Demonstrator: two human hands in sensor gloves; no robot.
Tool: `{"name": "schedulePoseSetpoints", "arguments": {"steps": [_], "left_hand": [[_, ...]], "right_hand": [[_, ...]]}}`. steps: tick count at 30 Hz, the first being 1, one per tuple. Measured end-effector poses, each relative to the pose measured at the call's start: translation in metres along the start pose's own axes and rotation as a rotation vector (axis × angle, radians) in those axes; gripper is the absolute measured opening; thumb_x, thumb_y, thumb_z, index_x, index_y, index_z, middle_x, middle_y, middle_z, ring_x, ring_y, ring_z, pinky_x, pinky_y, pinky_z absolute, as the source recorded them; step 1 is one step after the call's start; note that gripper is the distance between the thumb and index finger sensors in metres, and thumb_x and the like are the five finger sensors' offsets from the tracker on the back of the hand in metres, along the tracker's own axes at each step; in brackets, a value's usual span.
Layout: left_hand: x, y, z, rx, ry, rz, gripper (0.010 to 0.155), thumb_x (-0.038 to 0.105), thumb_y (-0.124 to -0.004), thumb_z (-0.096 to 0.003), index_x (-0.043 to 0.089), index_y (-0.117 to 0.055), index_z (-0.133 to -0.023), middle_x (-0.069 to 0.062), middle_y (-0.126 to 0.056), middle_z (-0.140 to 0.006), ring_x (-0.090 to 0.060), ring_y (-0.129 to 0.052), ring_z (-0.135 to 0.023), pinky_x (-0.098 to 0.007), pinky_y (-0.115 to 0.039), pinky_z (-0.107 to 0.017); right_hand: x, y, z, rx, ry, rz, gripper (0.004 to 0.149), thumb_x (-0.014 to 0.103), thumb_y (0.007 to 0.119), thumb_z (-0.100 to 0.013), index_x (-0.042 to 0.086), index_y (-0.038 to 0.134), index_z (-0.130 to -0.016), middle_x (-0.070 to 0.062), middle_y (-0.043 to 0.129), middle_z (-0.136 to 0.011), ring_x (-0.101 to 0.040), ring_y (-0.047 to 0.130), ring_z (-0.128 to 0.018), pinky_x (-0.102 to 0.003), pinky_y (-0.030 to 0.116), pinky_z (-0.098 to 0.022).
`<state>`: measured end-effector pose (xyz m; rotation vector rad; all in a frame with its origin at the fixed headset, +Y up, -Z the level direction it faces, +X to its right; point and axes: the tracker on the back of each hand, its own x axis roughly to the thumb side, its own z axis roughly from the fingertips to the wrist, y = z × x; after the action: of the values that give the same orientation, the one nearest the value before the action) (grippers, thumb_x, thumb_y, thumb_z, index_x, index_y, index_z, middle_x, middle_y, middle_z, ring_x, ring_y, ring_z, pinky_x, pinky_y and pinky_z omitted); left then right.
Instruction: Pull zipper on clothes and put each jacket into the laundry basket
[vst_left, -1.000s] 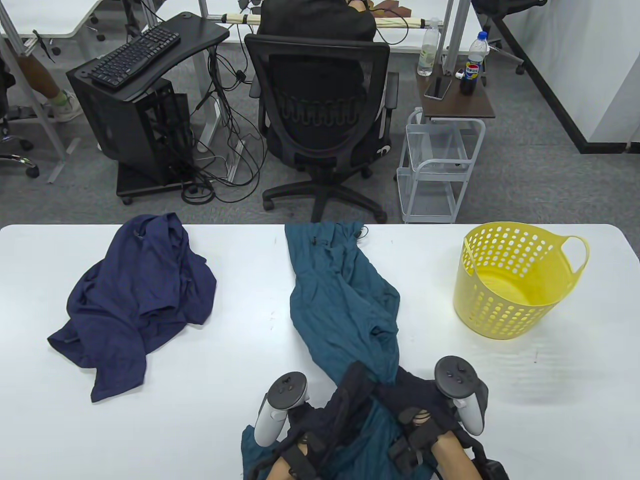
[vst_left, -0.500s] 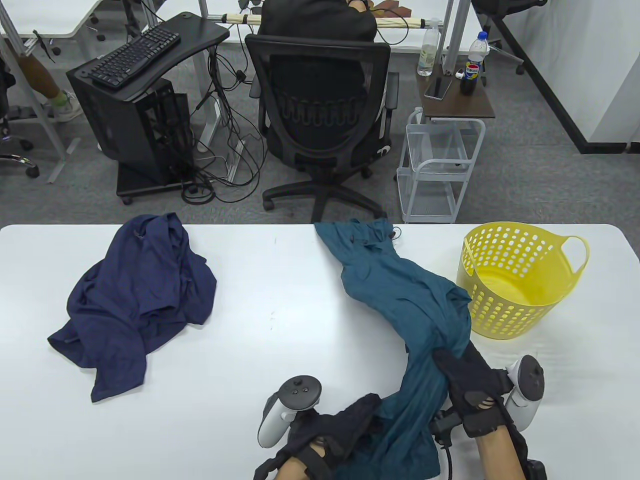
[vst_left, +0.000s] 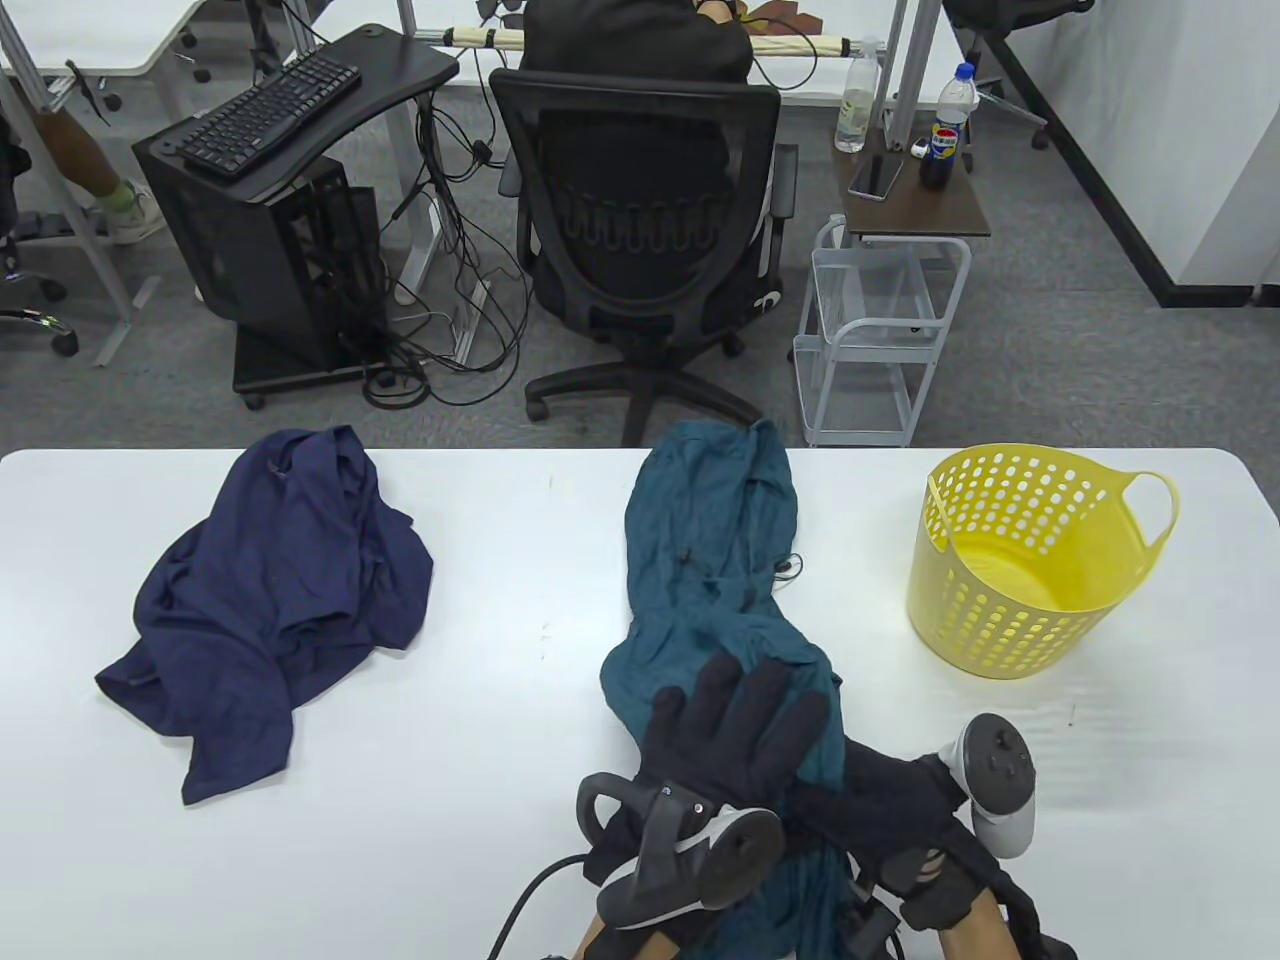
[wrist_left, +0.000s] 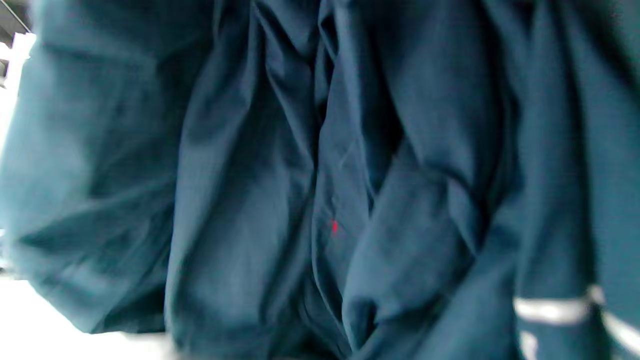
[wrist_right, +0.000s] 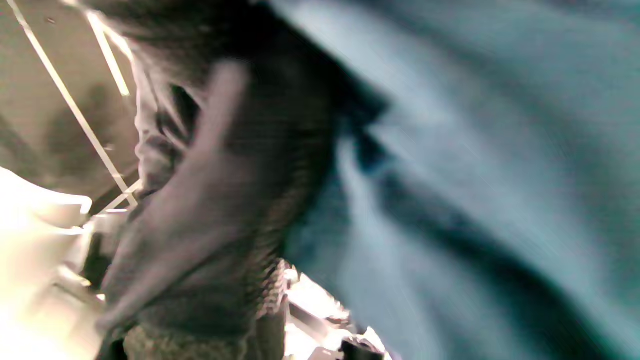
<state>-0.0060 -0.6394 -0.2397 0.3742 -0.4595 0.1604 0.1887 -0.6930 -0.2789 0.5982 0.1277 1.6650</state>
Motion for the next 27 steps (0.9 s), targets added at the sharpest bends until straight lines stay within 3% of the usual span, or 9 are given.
{"name": "schedulePoseSetpoints", "arguments": {"steps": [2, 5, 8, 12, 15, 17, 19, 23, 27], "left_hand": [[-0.004, -0.012, 0.004, 0.076, 0.042, 0.014, 0.089, 0.072, -0.09, -0.0225, 0.052, -0.051, -0.101, 0.013, -0.076, -0.106, -0.021, -0.09, -0.085, -0.051, -0.074, -0.063], [-0.014, -0.023, 0.007, 0.093, 0.105, 0.076, 0.079, 0.065, -0.096, -0.0207, 0.047, -0.069, -0.093, 0.012, -0.094, -0.087, -0.014, -0.105, -0.061, -0.044, -0.085, -0.053], [-0.028, -0.023, 0.008, 0.063, 0.143, 0.159, 0.076, 0.059, -0.1, -0.0212, 0.044, -0.074, -0.091, 0.011, -0.099, -0.079, -0.013, -0.108, -0.052, -0.043, -0.088, -0.048], [-0.044, -0.024, 0.011, 0.046, 0.169, 0.204, 0.067, 0.052, -0.1, -0.0244, 0.041, -0.079, -0.087, 0.013, -0.103, -0.071, -0.013, -0.109, -0.047, -0.044, -0.088, -0.046], [-0.045, -0.019, 0.014, 0.043, 0.118, 0.184, 0.067, 0.051, -0.1, -0.0249, 0.041, -0.079, -0.088, 0.013, -0.103, -0.072, -0.014, -0.108, -0.048, -0.044, -0.088, -0.047], [-0.036, -0.011, 0.015, 0.049, 0.063, 0.187, 0.067, 0.05, -0.101, -0.0247, 0.041, -0.079, -0.088, 0.013, -0.103, -0.071, -0.014, -0.108, -0.048, -0.044, -0.088, -0.047], [-0.026, -0.003, 0.016, 0.039, -0.009, 0.179, 0.068, 0.049, -0.101, -0.0247, 0.041, -0.078, -0.088, 0.013, -0.103, -0.071, -0.014, -0.109, -0.048, -0.043, -0.089, -0.047], [-0.01, 0.015, 0.02, 0.047, -0.119, 0.098, 0.069, 0.048, -0.103, -0.0233, 0.042, -0.079, -0.088, 0.014, -0.104, -0.07, -0.012, -0.11, -0.047, -0.042, -0.09, -0.047], [-0.011, 0.027, 0.016, 0.031, -0.229, 0.165, 0.071, 0.046, -0.104, -0.0234, 0.043, -0.077, -0.089, 0.013, -0.104, -0.071, -0.013, -0.11, -0.048, -0.041, -0.09, -0.049]], "right_hand": [[-0.003, 0.003, -0.002, 0.058, 0.02, 0.077, 0.047, 0.031, 0.085, -0.05, 0.013, 0.084, -0.094, -0.01, 0.068, -0.1, -0.042, 0.044, -0.095, -0.057, 0.049, -0.07], [-0.01, 0.01, -0.006, 0.12, 0.067, 0.105, 0.055, 0.037, 0.084, -0.05, 0.011, 0.081, -0.098, -0.012, 0.067, -0.102, -0.044, 0.047, -0.095, -0.058, 0.05, -0.07], [-0.012, 0.006, -0.006, 0.17, 0.081, 0.019, 0.063, 0.043, 0.084, -0.05, 0.009, 0.076, -0.102, -0.017, 0.066, -0.108, -0.048, 0.053, -0.096, -0.061, 0.052, -0.069], [-0.007, -0.011, 0.001, -0.004, 0.086, 0.115, 0.056, 0.044, 0.088, -0.049, 0.018, 0.081, -0.098, -0.011, 0.081, -0.106, -0.044, 0.074, -0.093, -0.06, 0.065, -0.065], [-0.009, -0.004, 0.0, -0.048, 0.134, 0.329, 0.091, 0.058, 0.093, -0.041, 0.019, 0.051, -0.112, -0.011, 0.047, -0.122, -0.047, 0.043, -0.106, -0.064, 0.049, -0.072], [-0.017, 0.014, -0.007, 0.096, 0.196, 0.463, 0.111, 0.067, 0.092, -0.037, 0.02, 0.027, -0.114, -0.01, 0.021, -0.125, -0.047, 0.023, -0.108, -0.067, 0.037, -0.074], [-0.025, 0.025, -0.012, 0.163, 0.223, 0.535, 0.117, 0.066, 0.095, -0.035, 0.026, 0.017, -0.112, -0.004, 0.011, -0.124, -0.044, 0.01, -0.109, -0.069, 0.027, -0.075], [-0.029, 0.03, -0.017, 0.222, 0.138, 0.488, 0.112, 0.053, 0.104, -0.034, 0.036, 0.024, -0.111, 0.001, 0.029, -0.126, -0.04, 0.008, -0.11, -0.07, 0.022, -0.075], [-0.027, 0.04, -0.017, 0.258, 0.085, 0.521, 0.11, 0.045, 0.107, -0.035, 0.041, 0.025, -0.109, 0.005, 0.043, -0.123, -0.038, 0.017, -0.113, -0.069, 0.028, -0.075]]}}
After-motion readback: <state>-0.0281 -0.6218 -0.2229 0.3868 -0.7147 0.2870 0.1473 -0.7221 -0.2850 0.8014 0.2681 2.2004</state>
